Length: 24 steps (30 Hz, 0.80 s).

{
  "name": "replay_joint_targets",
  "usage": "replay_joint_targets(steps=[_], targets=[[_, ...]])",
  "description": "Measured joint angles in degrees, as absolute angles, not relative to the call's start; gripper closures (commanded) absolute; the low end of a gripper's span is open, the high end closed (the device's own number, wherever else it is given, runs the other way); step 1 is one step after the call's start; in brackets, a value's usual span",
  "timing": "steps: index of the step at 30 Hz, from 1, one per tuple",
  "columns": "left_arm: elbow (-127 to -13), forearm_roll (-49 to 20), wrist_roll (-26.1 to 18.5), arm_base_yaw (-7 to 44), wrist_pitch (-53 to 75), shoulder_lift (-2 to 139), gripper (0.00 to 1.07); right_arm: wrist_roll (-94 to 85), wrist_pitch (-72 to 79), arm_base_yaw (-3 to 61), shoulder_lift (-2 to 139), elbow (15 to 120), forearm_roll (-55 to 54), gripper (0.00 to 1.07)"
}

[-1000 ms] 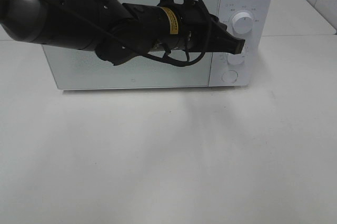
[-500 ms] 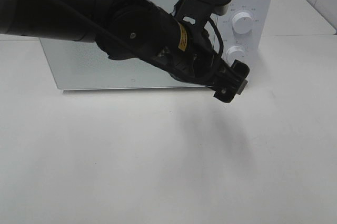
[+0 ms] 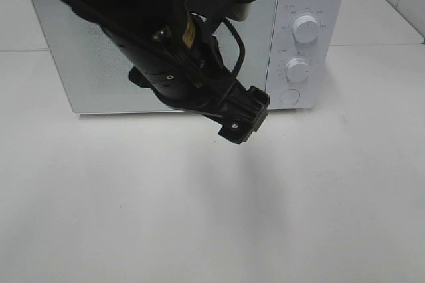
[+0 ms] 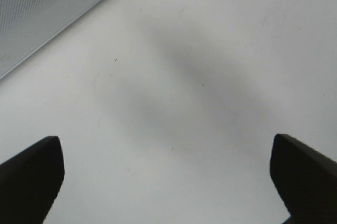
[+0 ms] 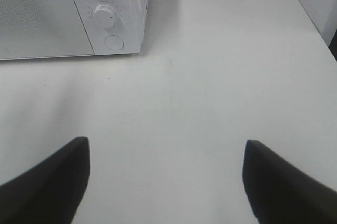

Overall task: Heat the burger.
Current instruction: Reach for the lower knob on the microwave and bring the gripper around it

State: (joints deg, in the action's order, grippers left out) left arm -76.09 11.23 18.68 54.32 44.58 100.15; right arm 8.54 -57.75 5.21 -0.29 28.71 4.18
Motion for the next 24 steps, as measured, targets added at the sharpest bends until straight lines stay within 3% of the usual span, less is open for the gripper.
replay_joint_targets(steps=[11, 16, 24], targets=[[-76.2, 7.2, 15.9, 51.2, 54.2, 99.9, 0.05, 8.5, -57.8, 5.2, -0.3, 28.7, 4.2, 0.32], [-76.2, -1.4, 8.4, 41.5, 58.9, 99.9, 0.06, 8.5, -57.8, 5.2, -0.3, 28.7, 4.2, 0.32], [-76.2, -7.3, 2.6, 33.4, 65.1, 99.9, 0.06, 8.5, -57.8, 5.2, -0.3, 28.7, 4.2, 0.32]])
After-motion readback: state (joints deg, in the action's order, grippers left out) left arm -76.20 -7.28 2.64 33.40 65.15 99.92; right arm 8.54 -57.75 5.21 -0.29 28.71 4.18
